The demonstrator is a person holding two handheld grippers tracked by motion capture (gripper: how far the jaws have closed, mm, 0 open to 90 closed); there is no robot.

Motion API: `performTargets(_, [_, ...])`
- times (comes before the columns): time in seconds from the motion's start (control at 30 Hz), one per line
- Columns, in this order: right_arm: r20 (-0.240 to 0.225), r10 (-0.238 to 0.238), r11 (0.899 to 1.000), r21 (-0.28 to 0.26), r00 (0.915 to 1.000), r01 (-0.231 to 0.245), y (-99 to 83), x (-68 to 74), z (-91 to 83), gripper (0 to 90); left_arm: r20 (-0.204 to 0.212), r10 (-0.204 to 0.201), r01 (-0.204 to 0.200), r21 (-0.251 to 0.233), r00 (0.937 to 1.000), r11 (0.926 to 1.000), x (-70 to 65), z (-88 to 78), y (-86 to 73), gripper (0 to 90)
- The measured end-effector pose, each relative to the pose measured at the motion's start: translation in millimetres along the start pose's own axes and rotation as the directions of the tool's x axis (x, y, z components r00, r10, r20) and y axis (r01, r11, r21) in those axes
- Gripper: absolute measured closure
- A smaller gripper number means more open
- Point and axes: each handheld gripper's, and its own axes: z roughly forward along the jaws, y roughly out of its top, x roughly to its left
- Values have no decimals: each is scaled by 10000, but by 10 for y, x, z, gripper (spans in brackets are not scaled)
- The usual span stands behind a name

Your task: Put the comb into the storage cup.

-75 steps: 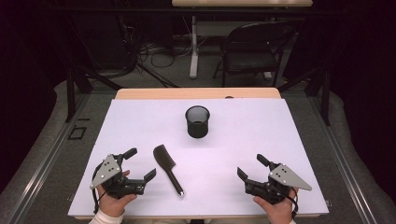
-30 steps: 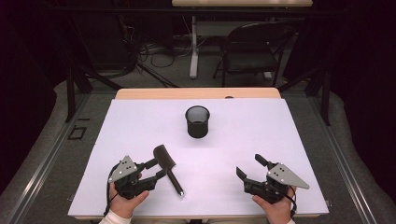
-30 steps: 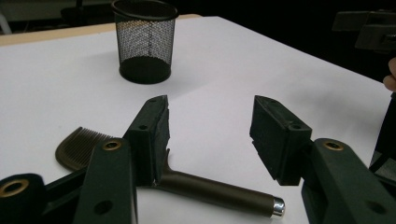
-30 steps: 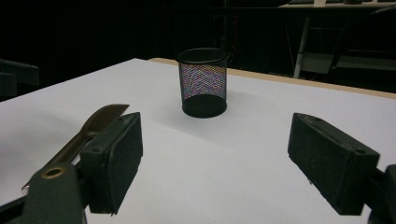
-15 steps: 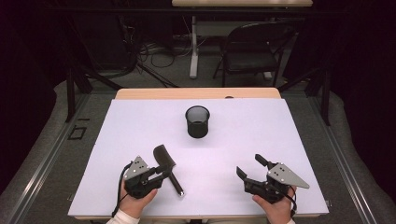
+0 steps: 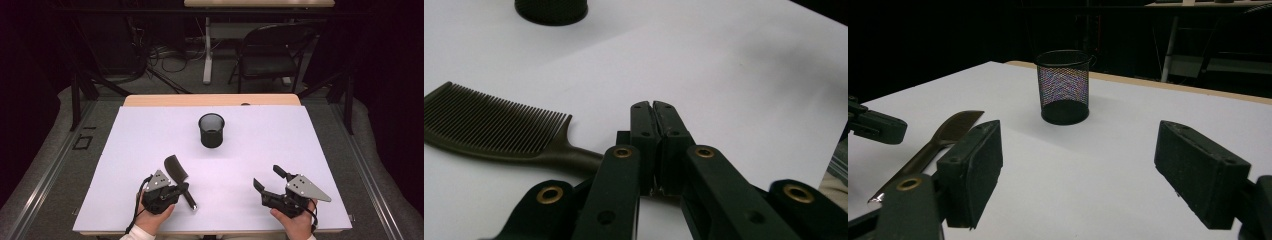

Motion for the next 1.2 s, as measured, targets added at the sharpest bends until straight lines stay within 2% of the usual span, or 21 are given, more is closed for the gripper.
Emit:
performTargets(0.2, [7, -11, 10000, 3, 10000, 11, 0, 0, 1, 194, 84, -11, 8, 393, 10000, 9992, -5, 60, -12, 898])
performTargets(0.23, [5, -19, 10000, 0, 10000, 19, -1, -1, 1, 194, 93, 107, -113, 592, 9999, 9982, -14, 83, -15, 899])
performTargets(0.37, [7, -9, 10000, 9, 10000, 9, -1, -1, 1, 194, 131, 170, -179, 797, 9998, 9967, -38, 126, -18, 900])
performTargets(0.47, [3, -7, 10000, -3, 10000, 7, -1, 1, 3, 194, 248, 355, -381, 1127, 9991, 9929, -91, 193, -23, 900])
performTargets(0.67, [-9, -25, 10000, 2, 10000, 25, -2, 1, 3, 194, 433, 672, -725, 1363, 9968, 9880, -175, 262, -29, 900])
performTargets(1.17, [-27, -42, 10000, 9, 10000, 42, -1, 1, 2, 198, 586, 757, -847, 1699, 9954, 9818, -222, 300, -48, 900])
performTargets(1.2, [-35, -38, 10000, 5, 10000, 38, 0, 2, 2, 198, 573, 864, -953, 1754, 9946, 9799, -219, 301, -50, 900])
